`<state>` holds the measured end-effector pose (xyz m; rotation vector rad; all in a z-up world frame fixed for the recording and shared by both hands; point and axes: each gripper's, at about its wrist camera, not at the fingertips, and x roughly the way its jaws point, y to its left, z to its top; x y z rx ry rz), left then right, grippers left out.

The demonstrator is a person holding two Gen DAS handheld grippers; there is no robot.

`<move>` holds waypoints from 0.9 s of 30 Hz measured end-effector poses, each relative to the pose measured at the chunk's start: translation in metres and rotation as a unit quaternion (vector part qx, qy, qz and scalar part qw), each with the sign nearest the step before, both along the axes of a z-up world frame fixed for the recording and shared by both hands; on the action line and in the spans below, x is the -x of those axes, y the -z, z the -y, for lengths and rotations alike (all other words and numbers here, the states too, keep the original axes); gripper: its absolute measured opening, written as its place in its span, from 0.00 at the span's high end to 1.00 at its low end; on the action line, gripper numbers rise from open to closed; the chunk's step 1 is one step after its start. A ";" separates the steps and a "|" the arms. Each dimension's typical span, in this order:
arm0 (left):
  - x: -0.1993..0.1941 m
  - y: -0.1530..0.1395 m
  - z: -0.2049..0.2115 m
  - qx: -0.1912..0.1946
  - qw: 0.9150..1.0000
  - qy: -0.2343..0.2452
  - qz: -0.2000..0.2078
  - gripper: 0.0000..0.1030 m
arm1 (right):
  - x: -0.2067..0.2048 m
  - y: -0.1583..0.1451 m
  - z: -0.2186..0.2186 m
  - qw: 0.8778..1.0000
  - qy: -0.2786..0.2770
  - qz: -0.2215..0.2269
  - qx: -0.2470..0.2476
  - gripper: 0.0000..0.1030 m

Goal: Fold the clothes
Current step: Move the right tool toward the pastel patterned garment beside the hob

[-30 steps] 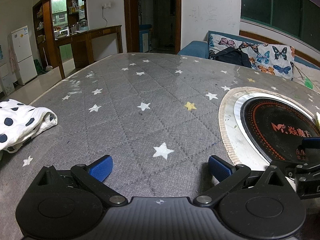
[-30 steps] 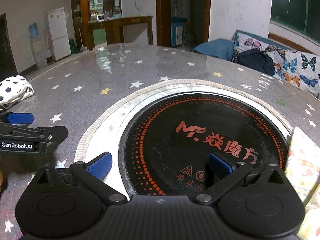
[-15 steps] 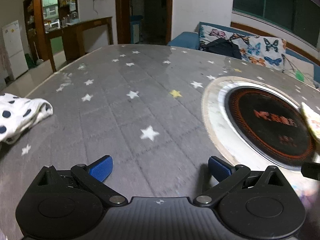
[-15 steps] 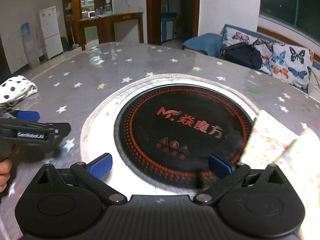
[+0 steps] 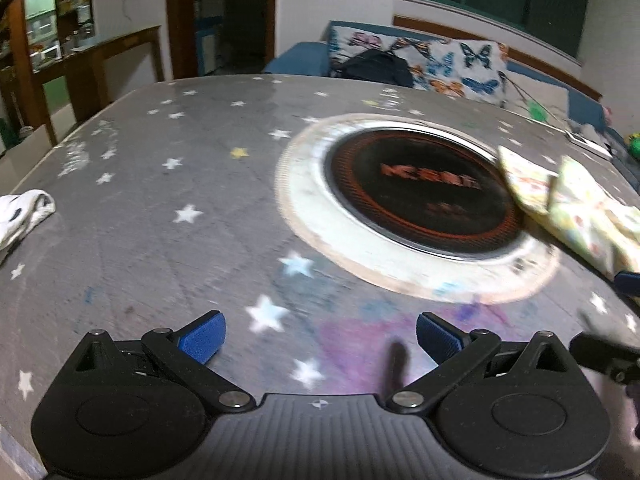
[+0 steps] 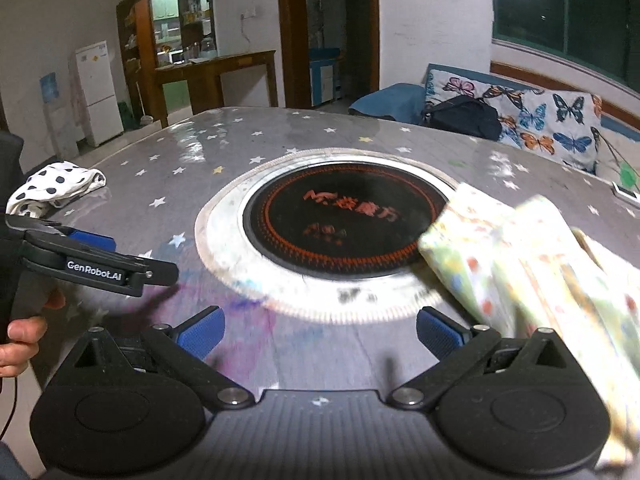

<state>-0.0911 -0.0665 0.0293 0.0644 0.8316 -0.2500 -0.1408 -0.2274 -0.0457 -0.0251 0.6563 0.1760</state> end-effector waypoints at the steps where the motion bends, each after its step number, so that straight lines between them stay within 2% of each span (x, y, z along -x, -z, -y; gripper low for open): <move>1: 0.002 -0.001 0.004 0.000 1.000 0.006 -0.002 0.00 | 0.006 0.001 0.003 1.000 0.003 0.000 -0.001 0.00; 6: 0.012 -0.005 0.024 0.001 0.999 0.031 -0.007 0.00 | 0.033 0.007 0.016 1.000 0.027 -0.005 -0.010 0.00; 15: 0.027 -0.002 0.062 -0.002 0.996 0.090 -0.027 0.00 | 0.066 0.015 0.032 0.997 0.077 -0.026 0.015 0.00; 20: 0.032 -0.004 0.079 -0.007 0.993 0.115 -0.038 0.00 | 0.084 0.016 0.038 0.994 0.100 -0.018 0.029 0.00; 27: 0.035 -0.004 0.098 -0.021 0.990 0.134 -0.045 0.00 | 0.103 0.015 0.053 0.991 0.129 -0.008 0.023 0.00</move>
